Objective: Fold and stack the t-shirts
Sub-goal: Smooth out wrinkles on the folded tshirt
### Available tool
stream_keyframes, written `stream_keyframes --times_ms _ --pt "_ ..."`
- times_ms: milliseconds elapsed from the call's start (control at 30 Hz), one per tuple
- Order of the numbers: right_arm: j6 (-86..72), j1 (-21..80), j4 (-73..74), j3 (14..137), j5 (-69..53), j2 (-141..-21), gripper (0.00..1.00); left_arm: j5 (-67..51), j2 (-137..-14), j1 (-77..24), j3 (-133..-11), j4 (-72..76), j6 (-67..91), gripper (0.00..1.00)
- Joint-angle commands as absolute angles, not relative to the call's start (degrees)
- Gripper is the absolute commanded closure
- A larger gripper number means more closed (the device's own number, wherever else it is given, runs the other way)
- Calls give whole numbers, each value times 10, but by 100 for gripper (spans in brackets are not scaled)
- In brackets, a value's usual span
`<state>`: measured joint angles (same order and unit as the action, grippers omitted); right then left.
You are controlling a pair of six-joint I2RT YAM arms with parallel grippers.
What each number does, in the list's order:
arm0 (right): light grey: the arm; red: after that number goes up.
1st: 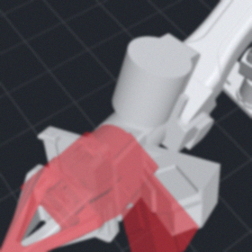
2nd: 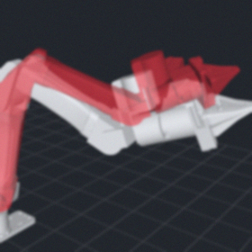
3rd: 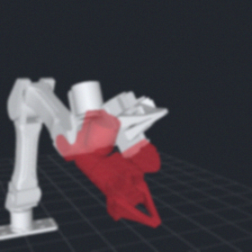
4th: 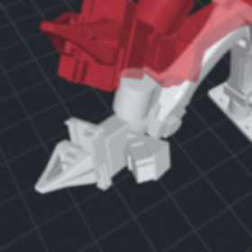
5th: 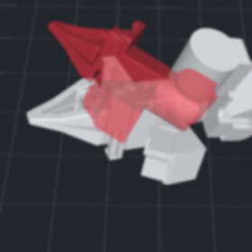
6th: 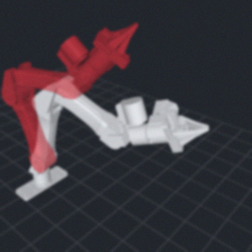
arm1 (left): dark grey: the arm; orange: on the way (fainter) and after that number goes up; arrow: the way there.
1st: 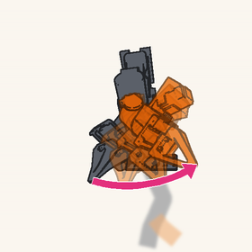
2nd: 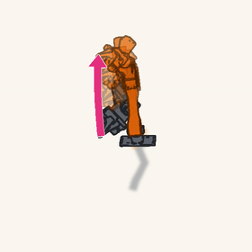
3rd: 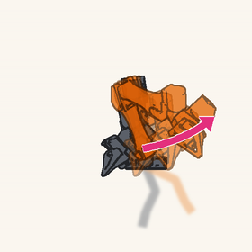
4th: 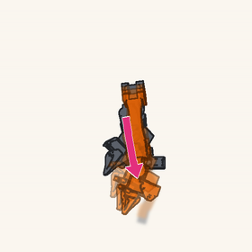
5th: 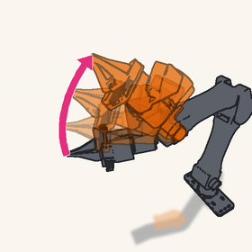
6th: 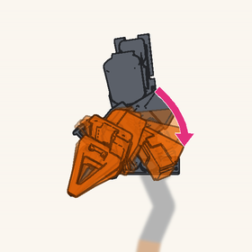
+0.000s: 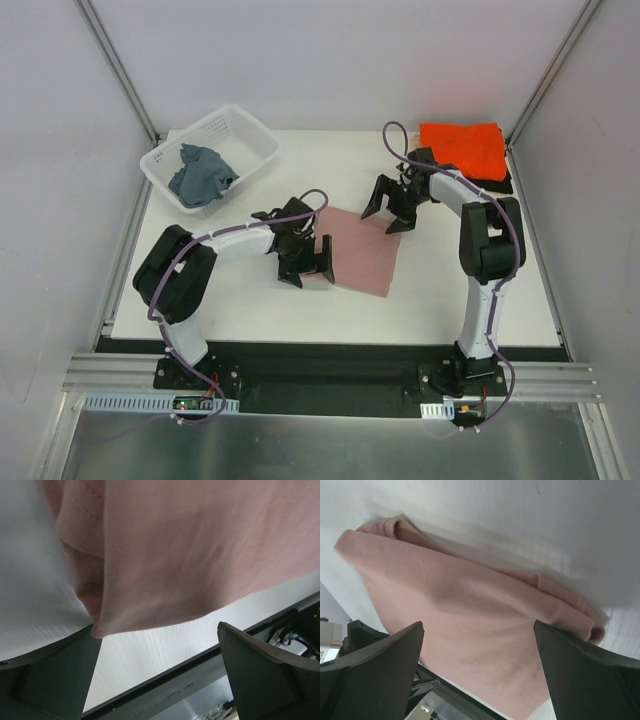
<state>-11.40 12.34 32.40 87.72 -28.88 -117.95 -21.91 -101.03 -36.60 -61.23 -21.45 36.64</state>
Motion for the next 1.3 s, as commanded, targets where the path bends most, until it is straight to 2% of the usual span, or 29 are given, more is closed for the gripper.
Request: stream_keyframes --times_ms 0,233,333,367,467,500,567,700,767,967,1100,1267 --pt "-84 127 344 925 -272 -1187 3 -193 -1002 -366 -609 -201 377 1" --pt "-5 128 415 973 -250 -1093 4 -200 -930 -376 -609 -202 381 1" --pt "21 136 439 959 -181 -995 4 -185 -859 -379 -596 -205 384 1" --pt "23 142 442 949 -98 -960 3 -175 -819 -378 -592 -210 384 1" --pt "24 184 438 891 123 -823 3 -62 -749 -378 -589 -267 367 1" --pt "6 191 418 867 155 -791 4 -25 -735 -377 -599 -294 364 1" --pt "-19 189 390 784 197 -695 4 71 -701 -370 -613 -337 366 1" --pt "-96 164 355 661 212 -601 4 149 -641 -344 -609 -382 374 1" --pt "-93 144 359 622 133 -592 4 153 -608 -327 -598 -384 377 1" --pt "-96 139 380 587 15 -659 3 159 -556 -278 -556 -398 389 1" --pt "-115 137 389 614 -34 -755 3 166 -549 -271 -541 -411 397 1" --pt "-143 147 356 632 -33 -871 3 175 -543 -269 -522 -423 407 1"
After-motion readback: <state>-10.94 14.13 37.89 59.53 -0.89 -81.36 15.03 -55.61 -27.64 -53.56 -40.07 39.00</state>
